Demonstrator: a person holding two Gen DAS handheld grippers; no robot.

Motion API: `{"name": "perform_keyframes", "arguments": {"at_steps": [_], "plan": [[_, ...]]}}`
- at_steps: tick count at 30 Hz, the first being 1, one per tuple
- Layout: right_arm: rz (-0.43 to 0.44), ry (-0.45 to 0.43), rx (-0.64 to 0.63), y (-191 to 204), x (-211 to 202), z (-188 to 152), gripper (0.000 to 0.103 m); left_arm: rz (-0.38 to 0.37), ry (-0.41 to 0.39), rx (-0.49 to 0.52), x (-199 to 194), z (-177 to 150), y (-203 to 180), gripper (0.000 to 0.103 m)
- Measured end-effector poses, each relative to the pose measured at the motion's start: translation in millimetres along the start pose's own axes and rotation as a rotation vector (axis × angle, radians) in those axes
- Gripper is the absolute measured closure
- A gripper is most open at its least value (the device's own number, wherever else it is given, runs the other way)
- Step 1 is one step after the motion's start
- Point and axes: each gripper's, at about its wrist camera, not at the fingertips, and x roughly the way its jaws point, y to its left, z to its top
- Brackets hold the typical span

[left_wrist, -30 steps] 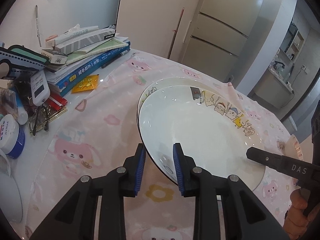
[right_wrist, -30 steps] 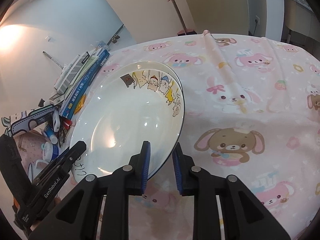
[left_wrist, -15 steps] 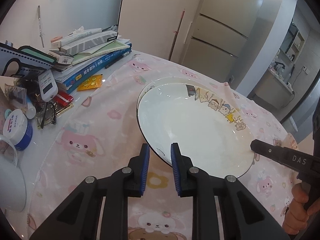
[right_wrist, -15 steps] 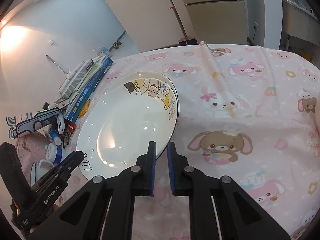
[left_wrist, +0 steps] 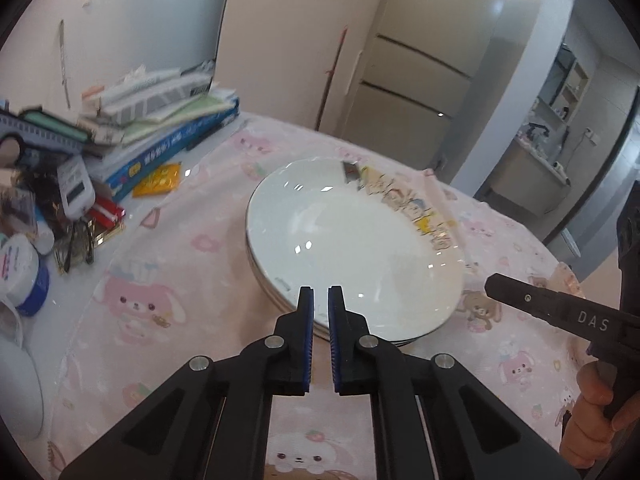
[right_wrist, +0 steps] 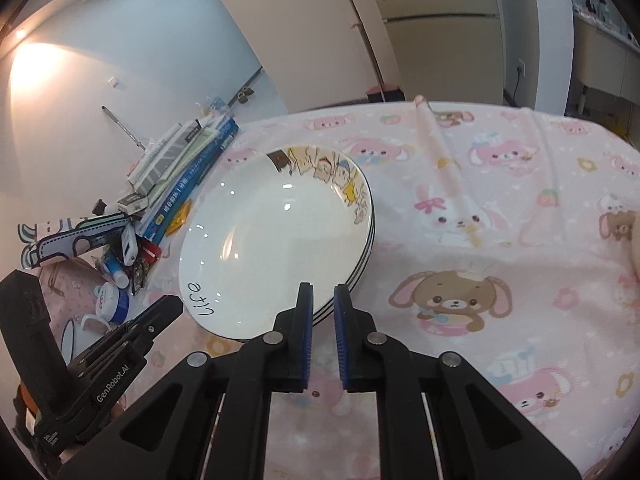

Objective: Organize plates and bowls
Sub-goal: 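Withdraw both grippers up from the plate stack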

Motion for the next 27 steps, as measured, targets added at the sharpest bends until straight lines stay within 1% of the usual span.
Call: {"name": "perform_keyframes", "arguments": {"at_steps": [8,14,19,21,22,24,26,27], "plan": [[-0.035,-0.11,-0.035,1.2,-51.1,-4.1,0.093,-0.04,-0.107,0.109,-44.2,5.9,-45.5,0.095],[-0.096,-0.217,-0.065,-6.4,-100.6,-13.5,0.093,-0.112,-0.159,0.183,-78.6,5.5,-81.7,0.095],[-0.158,-0.322,-0.07,-22.1,-147.8,-27.9,0.093,-0.144,-0.221,0.254,-102.5,-0.2,-114.0,0.095],[-0.188,-0.358,-0.069,-28.9,-165.3,-35.0,0.093,-0.184,-0.227,0.266,-110.2,-4.5,-125.9,0.094],[-0.204,-0.376,-0.068,-33.7,-175.1,-39.3,0.093,-0.201,-0.232,0.27,-113.8,-6.9,-130.9,0.092],[-0.226,-0.399,-0.061,-41.9,-190.3,-47.0,0.093,-0.222,-0.245,0.283,-120.2,-11.8,-142.4,0.075],[-0.253,-0.423,-0.048,-52.3,-205.5,-54.7,0.093,-0.227,-0.268,0.313,-126.7,-17.7,-155.6,0.032],[-0.268,-0.436,-0.038,-58.1,-213.0,-58.1,0.093,-0.219,-0.281,0.325,-129.1,-20.3,-161.8,0.025]]}}
